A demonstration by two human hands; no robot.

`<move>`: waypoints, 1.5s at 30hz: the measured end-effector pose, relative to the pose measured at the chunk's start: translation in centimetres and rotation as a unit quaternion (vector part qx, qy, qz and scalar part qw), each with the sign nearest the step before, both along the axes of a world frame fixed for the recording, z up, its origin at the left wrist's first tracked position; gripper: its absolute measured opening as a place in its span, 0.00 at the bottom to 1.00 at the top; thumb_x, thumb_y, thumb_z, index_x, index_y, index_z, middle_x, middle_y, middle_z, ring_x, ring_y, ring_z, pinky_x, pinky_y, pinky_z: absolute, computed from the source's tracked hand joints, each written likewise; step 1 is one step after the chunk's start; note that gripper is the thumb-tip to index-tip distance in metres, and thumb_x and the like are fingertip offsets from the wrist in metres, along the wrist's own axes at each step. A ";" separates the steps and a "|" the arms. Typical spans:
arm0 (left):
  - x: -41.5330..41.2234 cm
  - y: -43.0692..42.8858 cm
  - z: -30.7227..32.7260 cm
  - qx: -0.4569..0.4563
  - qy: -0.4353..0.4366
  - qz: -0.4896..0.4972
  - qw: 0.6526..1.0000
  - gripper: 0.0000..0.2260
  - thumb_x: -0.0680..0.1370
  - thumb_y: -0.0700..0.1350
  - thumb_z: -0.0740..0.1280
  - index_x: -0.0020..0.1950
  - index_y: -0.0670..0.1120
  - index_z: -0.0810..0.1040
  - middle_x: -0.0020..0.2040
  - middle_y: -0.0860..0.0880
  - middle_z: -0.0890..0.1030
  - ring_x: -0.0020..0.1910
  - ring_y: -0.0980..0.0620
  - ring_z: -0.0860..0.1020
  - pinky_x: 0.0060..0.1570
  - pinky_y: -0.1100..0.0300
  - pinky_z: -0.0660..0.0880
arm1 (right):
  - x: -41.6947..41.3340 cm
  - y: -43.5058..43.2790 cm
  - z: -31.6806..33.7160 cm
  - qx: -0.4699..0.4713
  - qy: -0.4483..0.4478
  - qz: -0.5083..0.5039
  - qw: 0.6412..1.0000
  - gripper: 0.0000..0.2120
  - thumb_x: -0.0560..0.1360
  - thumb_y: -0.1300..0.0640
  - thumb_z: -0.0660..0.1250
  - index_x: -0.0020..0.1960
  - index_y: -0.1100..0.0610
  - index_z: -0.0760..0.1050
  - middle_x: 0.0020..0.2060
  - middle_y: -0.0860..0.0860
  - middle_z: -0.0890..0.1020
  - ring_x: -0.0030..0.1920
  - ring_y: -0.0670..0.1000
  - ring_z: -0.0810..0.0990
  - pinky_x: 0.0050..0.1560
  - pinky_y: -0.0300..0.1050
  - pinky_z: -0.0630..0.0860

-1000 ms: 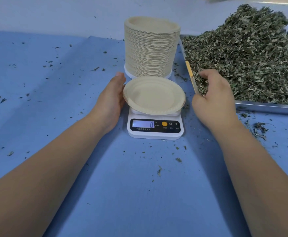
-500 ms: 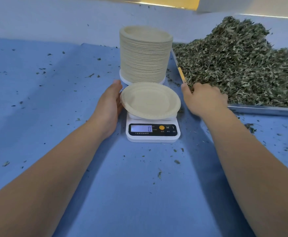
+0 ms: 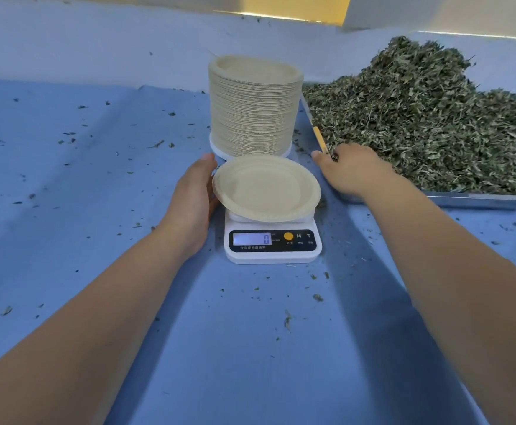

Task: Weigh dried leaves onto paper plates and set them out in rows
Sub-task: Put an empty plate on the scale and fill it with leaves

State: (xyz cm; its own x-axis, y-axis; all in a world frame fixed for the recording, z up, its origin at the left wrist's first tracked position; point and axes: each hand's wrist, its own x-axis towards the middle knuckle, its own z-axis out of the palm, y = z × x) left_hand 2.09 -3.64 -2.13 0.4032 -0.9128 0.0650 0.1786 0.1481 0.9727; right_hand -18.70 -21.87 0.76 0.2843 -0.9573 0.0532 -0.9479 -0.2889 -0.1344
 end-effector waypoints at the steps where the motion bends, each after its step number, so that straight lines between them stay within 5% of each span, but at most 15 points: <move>1: 0.0 0.1 0.1 -0.001 0.004 0.000 1.000 0.31 0.88 0.52 0.52 0.33 0.69 0.84 0.37 0.69 0.83 0.41 0.72 0.82 0.37 0.74 0.76 | 0.3 -0.4 0.0 0.026 -0.001 0.010 1.000 0.42 0.78 0.27 0.45 0.77 0.57 0.65 0.77 0.59 0.62 0.78 0.64 0.58 0.72 0.68 0.62; 4: -0.1 0.2 0.4 -0.001 0.014 -0.007 1.000 0.30 0.88 0.52 0.52 0.33 0.70 0.84 0.38 0.68 0.84 0.41 0.71 0.82 0.37 0.74 0.76 | 0.6 -1.3 0.0 0.077 -0.010 0.020 0.997 0.43 0.78 0.26 0.44 0.81 0.55 0.57 0.82 0.57 0.51 0.81 0.61 0.48 0.77 0.65 0.53; 10: -0.3 0.5 0.6 -0.008 0.016 -0.006 1.000 0.31 0.88 0.51 0.51 0.34 0.71 0.84 0.38 0.69 0.83 0.41 0.72 0.82 0.37 0.75 0.76 | 0.6 -0.8 0.4 0.140 0.011 0.005 0.990 0.48 0.77 0.25 0.41 0.77 0.61 0.66 0.69 0.64 0.75 0.68 0.63 0.75 0.63 0.57 0.71; 13: -0.2 0.5 0.6 -0.012 0.013 -0.008 1.000 0.30 0.87 0.51 0.52 0.34 0.70 0.84 0.37 0.69 0.83 0.41 0.72 0.82 0.37 0.75 0.76 | 0.6 -0.9 0.6 0.099 0.055 0.028 0.993 0.43 0.79 0.27 0.42 0.56 0.63 0.76 0.49 0.62 0.82 0.52 0.62 0.80 0.53 0.53 0.73; 16: -0.1 0.4 0.4 -0.010 0.007 -0.008 1.000 0.30 0.87 0.51 0.52 0.33 0.70 0.84 0.36 0.69 0.83 0.39 0.72 0.81 0.36 0.75 0.75 | 0.0 -0.8 0.4 0.014 0.028 0.024 0.999 0.38 0.81 0.31 0.44 0.35 0.62 0.69 0.31 0.57 0.75 0.38 0.58 0.77 0.37 0.48 0.70; 18: -0.1 0.3 0.4 -0.009 0.002 -0.005 1.000 0.31 0.87 0.51 0.52 0.32 0.69 0.84 0.35 0.69 0.82 0.38 0.72 0.81 0.36 0.74 0.75 | -0.7 -0.6 0.0 -0.017 0.015 -0.010 1.000 0.38 0.81 0.30 0.44 0.39 0.61 0.73 0.38 0.59 0.78 0.47 0.61 0.80 0.49 0.56 0.75; 20: 0.1 0.3 0.2 -0.007 0.006 -0.001 1.000 0.30 0.87 0.51 0.53 0.30 0.67 0.83 0.34 0.68 0.82 0.37 0.71 0.81 0.36 0.73 0.76 | -1.0 -0.2 -0.1 0.035 0.052 -0.069 0.996 0.45 0.77 0.26 0.39 0.60 0.60 0.77 0.59 0.63 0.78 0.65 0.65 0.74 0.69 0.71 0.62; 25: 0.3 0.4 0.2 -0.001 0.009 0.001 1.000 0.30 0.87 0.52 0.53 0.31 0.69 0.83 0.35 0.68 0.83 0.38 0.72 0.81 0.35 0.74 0.76 | -0.7 0.9 0.3 0.089 0.070 -0.064 0.992 0.51 0.74 0.22 0.37 0.77 0.58 0.66 0.74 0.61 0.70 0.69 0.64 0.71 0.58 0.57 0.69; 27: 0.3 0.4 0.2 0.000 0.010 0.003 1.000 0.30 0.87 0.52 0.54 0.31 0.69 0.83 0.35 0.69 0.83 0.38 0.72 0.81 0.35 0.74 0.76 | -0.7 1.2 0.3 0.073 0.076 -0.060 0.993 0.49 0.75 0.23 0.39 0.75 0.59 0.69 0.70 0.62 0.73 0.64 0.63 0.75 0.54 0.56 0.70; 30: 0.4 0.3 0.2 -0.001 0.016 0.005 1.000 0.29 0.88 0.52 0.54 0.32 0.70 0.83 0.36 0.69 0.83 0.39 0.72 0.81 0.35 0.74 0.76 | -0.8 0.8 0.4 -0.001 0.026 -0.055 0.998 0.39 0.79 0.28 0.45 0.50 0.61 0.76 0.47 0.60 0.80 0.41 0.57 0.77 0.41 0.50 0.71; 32: 0.3 0.3 0.2 0.001 0.016 0.007 1.000 0.29 0.87 0.52 0.54 0.32 0.70 0.83 0.36 0.69 0.83 0.39 0.72 0.81 0.35 0.74 0.76 | -1.1 0.4 0.8 -0.074 -0.001 -0.066 0.995 0.29 0.80 0.34 0.51 0.42 0.59 0.73 0.41 0.57 0.78 0.37 0.56 0.74 0.42 0.51 0.72; 34: 0.3 0.2 0.2 0.003 0.019 0.007 1.000 0.29 0.87 0.52 0.54 0.32 0.70 0.83 0.36 0.69 0.83 0.39 0.72 0.81 0.36 0.74 0.76 | -1.5 0.0 1.0 -0.109 0.002 -0.075 0.991 0.24 0.78 0.39 0.53 0.49 0.59 0.75 0.49 0.58 0.79 0.47 0.59 0.77 0.51 0.57 0.74; 37: 0.2 0.1 0.2 0.003 0.019 0.011 1.000 0.29 0.87 0.52 0.54 0.33 0.70 0.84 0.37 0.69 0.83 0.40 0.72 0.81 0.36 0.74 0.76 | -1.7 -0.6 0.8 -0.006 0.043 -0.096 0.994 0.32 0.80 0.36 0.51 0.71 0.60 0.70 0.70 0.62 0.72 0.69 0.64 0.70 0.64 0.63 0.71; 40: 0.3 -0.1 0.1 0.003 0.020 0.010 1.000 0.29 0.87 0.52 0.54 0.33 0.70 0.83 0.37 0.69 0.83 0.40 0.72 0.81 0.36 0.74 0.76 | -1.4 -0.6 0.7 0.072 0.046 -0.057 0.995 0.33 0.84 0.38 0.48 0.65 0.65 0.75 0.55 0.61 0.80 0.50 0.61 0.78 0.52 0.51 0.73; 45: 0.5 -0.2 -0.3 0.006 0.008 0.003 1.000 0.27 0.86 0.53 0.54 0.35 0.71 0.84 0.38 0.69 0.83 0.41 0.71 0.82 0.39 0.72 0.77 | -1.2 -0.9 1.3 0.002 0.032 -0.034 0.999 0.16 0.80 0.48 0.58 0.42 0.59 0.75 0.43 0.57 0.80 0.37 0.55 0.76 0.36 0.45 0.71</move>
